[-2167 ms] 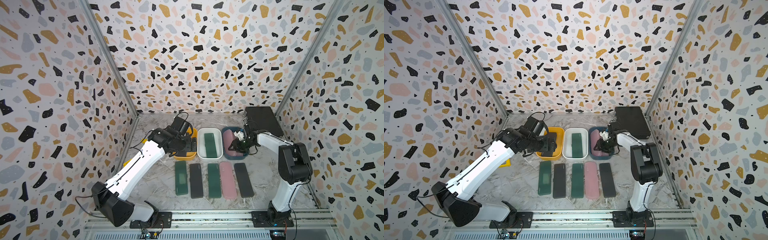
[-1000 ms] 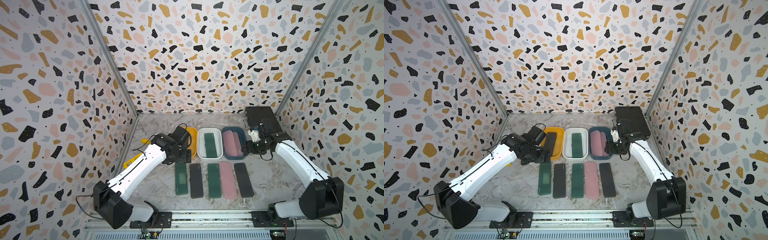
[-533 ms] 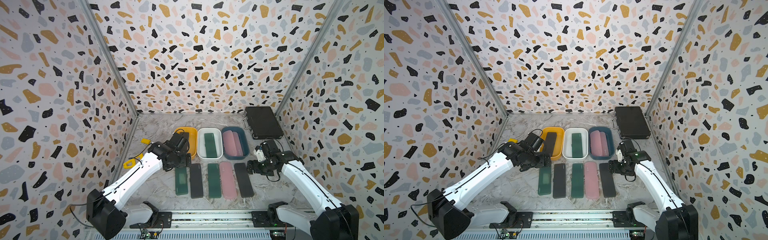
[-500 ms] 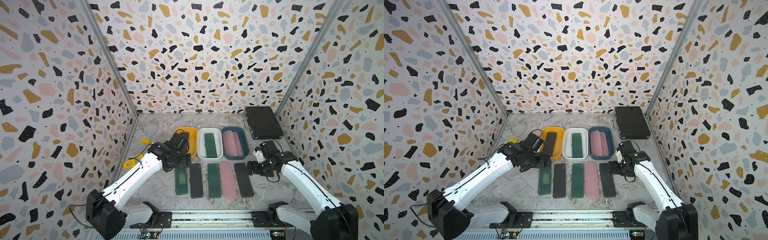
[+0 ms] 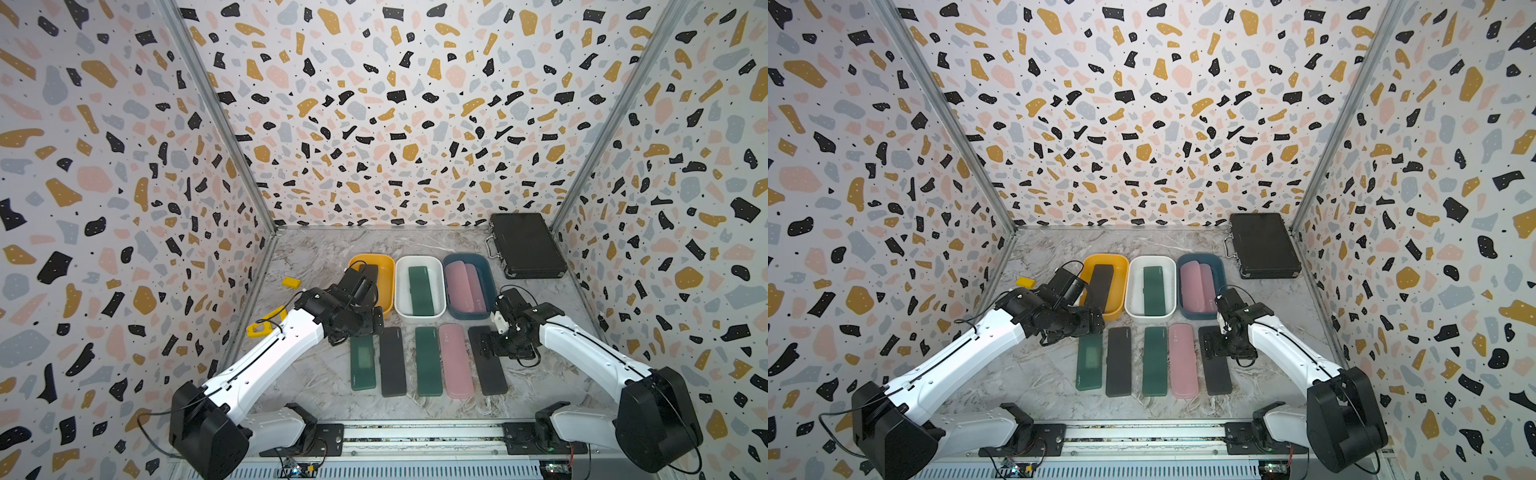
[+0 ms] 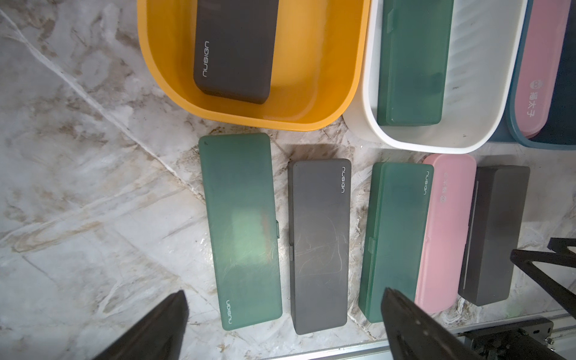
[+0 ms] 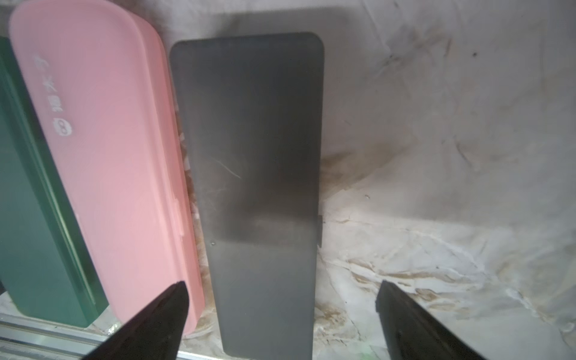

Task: Place the pencil cases by color into the storage box
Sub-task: Pick up the pencil case from the center of the board.

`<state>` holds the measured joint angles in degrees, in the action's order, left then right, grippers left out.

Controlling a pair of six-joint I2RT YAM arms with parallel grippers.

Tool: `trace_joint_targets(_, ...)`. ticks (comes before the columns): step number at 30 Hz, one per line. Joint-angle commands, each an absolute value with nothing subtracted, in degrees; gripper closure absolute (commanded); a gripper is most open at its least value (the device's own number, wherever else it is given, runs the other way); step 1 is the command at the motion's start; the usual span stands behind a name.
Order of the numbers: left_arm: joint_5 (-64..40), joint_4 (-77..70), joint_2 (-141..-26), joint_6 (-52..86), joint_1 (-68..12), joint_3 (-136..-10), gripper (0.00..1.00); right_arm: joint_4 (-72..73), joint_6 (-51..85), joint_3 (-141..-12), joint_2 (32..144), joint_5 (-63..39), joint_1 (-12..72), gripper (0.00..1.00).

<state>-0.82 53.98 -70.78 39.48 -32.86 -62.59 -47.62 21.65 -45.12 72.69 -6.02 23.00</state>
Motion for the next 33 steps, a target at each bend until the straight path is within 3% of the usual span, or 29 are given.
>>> trace_joint_targets(1,-1.2,53.1,-69.9,39.8,-33.1,-62.4,0.00,-46.9,22.5,-45.3,72.5,-3.7,23.9,0.00)
trace_joint_targets(33,-1.3,52.6,-70.4,39.3,-33.1,-62.0,0.00,-43.1,24.9,-46.3,82.2,-0.6,29.3,0.14)
